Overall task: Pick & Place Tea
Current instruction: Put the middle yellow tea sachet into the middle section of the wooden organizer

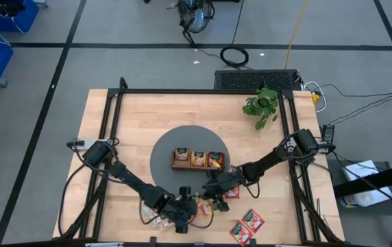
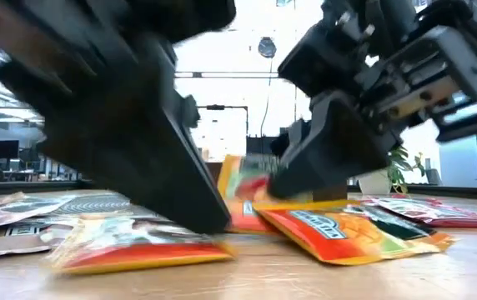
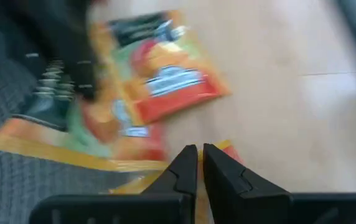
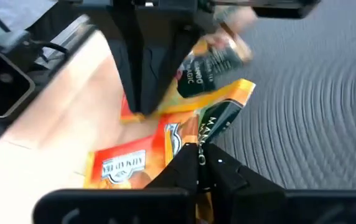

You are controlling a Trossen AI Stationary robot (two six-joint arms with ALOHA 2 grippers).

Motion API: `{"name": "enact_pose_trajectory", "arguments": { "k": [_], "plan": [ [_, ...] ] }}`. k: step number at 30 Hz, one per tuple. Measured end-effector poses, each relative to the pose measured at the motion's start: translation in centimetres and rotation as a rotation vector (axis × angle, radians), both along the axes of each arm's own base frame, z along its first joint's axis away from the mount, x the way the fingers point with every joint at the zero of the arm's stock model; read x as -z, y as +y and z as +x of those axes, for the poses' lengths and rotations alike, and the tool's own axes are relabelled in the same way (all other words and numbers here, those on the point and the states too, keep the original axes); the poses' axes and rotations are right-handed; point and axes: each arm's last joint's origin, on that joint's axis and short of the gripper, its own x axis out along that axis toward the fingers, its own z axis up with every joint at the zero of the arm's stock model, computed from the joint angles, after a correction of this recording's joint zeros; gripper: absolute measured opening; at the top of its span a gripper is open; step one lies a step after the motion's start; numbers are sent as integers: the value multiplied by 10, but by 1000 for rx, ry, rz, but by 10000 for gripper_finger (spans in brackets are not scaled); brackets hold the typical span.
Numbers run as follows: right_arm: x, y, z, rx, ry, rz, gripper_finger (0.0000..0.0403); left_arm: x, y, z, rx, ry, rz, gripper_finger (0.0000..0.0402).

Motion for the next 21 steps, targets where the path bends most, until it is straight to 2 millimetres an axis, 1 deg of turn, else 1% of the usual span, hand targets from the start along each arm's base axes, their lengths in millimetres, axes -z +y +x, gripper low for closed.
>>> {"name": "enact_pose_trajectory", "arguments": {
  "k": [3,5,7,9,11,13,16,21],
  "plan": [
    [-13,5,-3,-11,-63,-56,3,-23,-8,-7,26,-60,-14,31],
    [-24,9,-6,-22,-97,-85,3,-35,-12,-12,24,-100,13,31],
    [-33,14,-9,-17,-124,-114,2,-45,-16,-18,-7,-153,54,31],
    [-38,19,-13,-11,-145,-159,1,-55,-19,-22,-75,-218,88,31],
    [-41,25,-17,-10,-164,-210,2,-60,-20,-25,-143,-253,105,32],
    [-43,31,-21,-15,-187,-255,1,-58,-19,-27,-159,-243,109,41],
    [-44,38,-26,5,-204,-326,1,-58,-18,-26,-169,-235,104,72],
    [-45,48,-32,17,-231,-396,1,-57,-7,-19,-227,-221,82,158]
  ]
}}
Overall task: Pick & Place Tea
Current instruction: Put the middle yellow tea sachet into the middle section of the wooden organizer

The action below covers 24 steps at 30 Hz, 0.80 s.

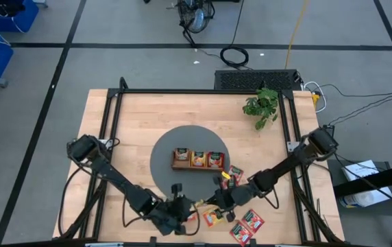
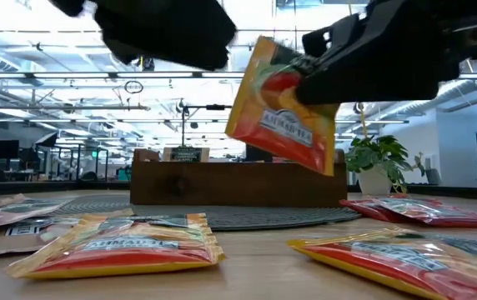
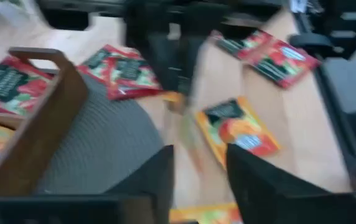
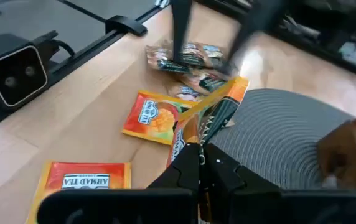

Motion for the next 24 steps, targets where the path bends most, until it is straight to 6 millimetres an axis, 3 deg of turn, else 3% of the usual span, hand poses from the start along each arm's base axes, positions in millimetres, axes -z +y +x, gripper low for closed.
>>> {"name": "enact_pose_trajectory", "arguments": {
  "k": [6,12,18,24],
  "plan": [
    [-1,1,0,15,-11,-5,0,1,14,11,-1,30,-57,241],
    [-1,1,0,14,-13,-3,0,1,22,17,10,42,-101,248],
    [-2,1,0,12,-24,-1,0,1,28,21,-1,46,-107,175],
    [-2,0,1,13,-24,-9,0,0,30,23,24,53,-90,33]
  ]
}}
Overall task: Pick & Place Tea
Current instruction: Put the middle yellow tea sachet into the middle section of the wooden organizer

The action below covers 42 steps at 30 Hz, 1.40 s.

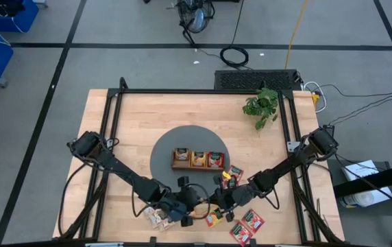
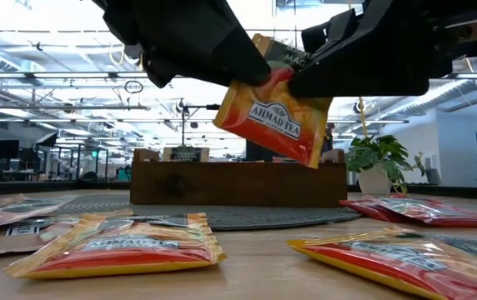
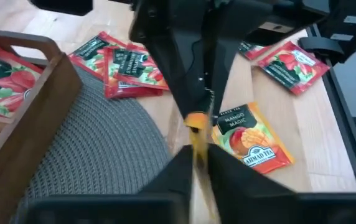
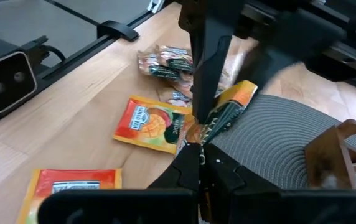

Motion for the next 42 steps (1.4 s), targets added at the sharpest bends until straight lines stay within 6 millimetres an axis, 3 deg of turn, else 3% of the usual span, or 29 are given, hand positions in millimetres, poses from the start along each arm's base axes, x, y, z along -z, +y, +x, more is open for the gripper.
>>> {"name": "enact_pose_trajectory", "arguments": {
  "k": [2,6,17,23,28,35,42],
  "plan": [
    [0,0,0,-3,-1,-8,0,0,0,0,10,1,10,12],
    [1,0,0,8,10,15,16,1,-2,-2,17,8,27,6],
    [-24,-1,-4,60,-18,202,172,3,-14,-14,5,8,129,3],
    [-18,-14,-12,124,25,297,215,2,-24,-22,4,-14,169,4],
    [-16,-20,-11,72,48,357,215,2,-23,-21,-3,-15,166,5],
    [-15,-20,-10,66,47,362,185,2,-15,-15,-31,-14,162,7],
    [-11,-21,-8,96,37,370,110,2,-10,-12,-49,-14,154,8]
  ]
}}
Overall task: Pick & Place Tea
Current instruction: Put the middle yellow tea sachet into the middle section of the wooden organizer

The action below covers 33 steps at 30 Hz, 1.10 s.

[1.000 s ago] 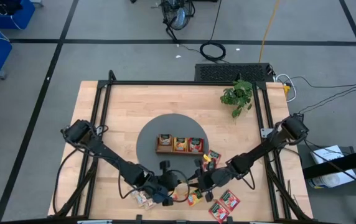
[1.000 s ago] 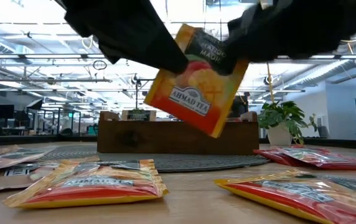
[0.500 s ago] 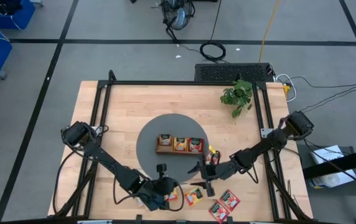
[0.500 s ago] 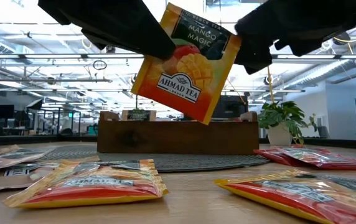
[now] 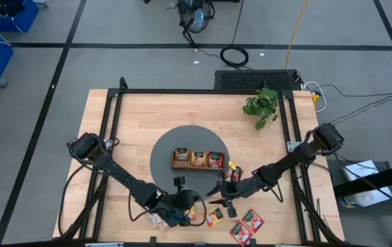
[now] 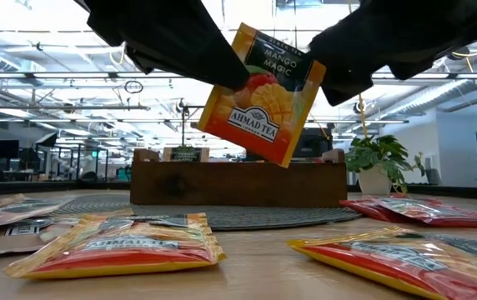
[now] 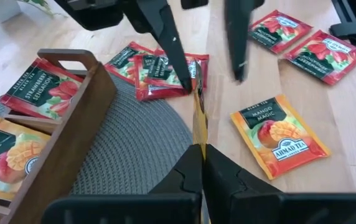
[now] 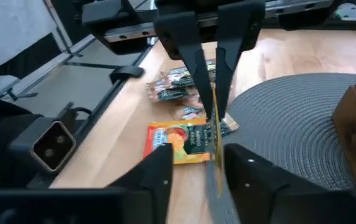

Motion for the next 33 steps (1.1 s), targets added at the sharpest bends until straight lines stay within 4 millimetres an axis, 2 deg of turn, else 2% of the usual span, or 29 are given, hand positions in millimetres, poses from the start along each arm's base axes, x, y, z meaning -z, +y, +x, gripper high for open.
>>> {"name": "enact_pose_trajectory", "arguments": {
  "k": [4,6,13,23,33],
  "plan": [
    [3,0,2,-2,-19,-14,34,0,0,0,0,0,-1,4],
    [4,0,3,-4,-18,-26,9,0,0,0,2,1,0,5],
    [4,-4,5,6,-20,-36,2,0,0,0,8,6,11,16],
    [9,-7,4,16,34,-42,0,0,-10,-7,66,13,52,19],
    [12,-8,3,21,65,-53,0,2,-11,-12,91,74,15,75]
  ]
}}
